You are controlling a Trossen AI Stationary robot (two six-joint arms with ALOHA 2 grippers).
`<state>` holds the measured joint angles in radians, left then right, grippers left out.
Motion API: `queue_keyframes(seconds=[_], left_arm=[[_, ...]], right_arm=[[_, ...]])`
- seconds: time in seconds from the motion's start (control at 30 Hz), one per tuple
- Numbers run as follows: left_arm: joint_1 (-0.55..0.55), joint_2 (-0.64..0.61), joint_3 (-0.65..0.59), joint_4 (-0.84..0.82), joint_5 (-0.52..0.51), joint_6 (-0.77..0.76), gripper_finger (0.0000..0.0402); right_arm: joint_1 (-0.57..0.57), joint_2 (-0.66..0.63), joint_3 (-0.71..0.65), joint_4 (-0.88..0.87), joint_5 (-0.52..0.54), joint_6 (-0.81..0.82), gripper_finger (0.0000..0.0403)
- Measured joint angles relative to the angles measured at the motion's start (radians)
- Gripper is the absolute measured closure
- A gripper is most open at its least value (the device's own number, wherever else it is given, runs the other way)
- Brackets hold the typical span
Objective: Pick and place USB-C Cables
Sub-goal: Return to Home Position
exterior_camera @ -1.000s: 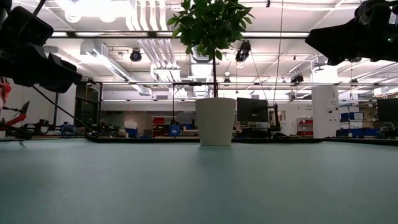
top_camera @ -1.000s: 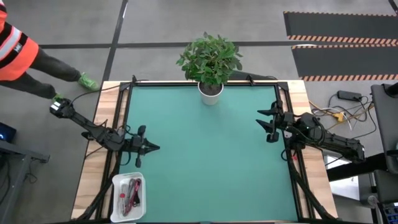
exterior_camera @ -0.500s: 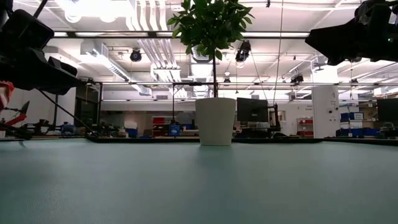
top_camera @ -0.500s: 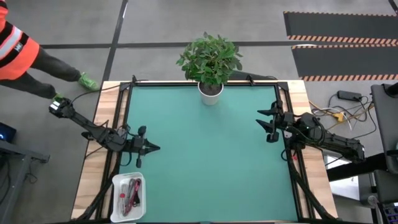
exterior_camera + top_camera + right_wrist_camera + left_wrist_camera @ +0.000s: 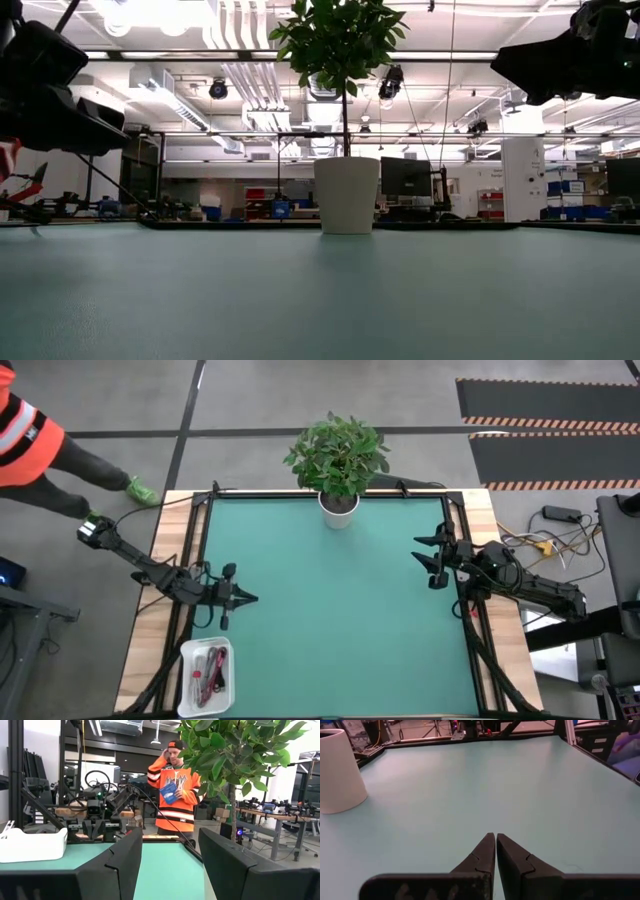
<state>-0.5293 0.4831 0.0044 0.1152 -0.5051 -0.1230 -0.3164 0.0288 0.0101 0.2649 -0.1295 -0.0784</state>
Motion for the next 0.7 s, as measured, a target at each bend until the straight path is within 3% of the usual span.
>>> queue_keyframes(seconds=[0.7], left_arm=[[0.000,0.062,0.000,0.000,0.000,0.000,0.0401]], right_arm=[[0.000,0.000,0.000,0.000,0.000,0.000,0.0216]])
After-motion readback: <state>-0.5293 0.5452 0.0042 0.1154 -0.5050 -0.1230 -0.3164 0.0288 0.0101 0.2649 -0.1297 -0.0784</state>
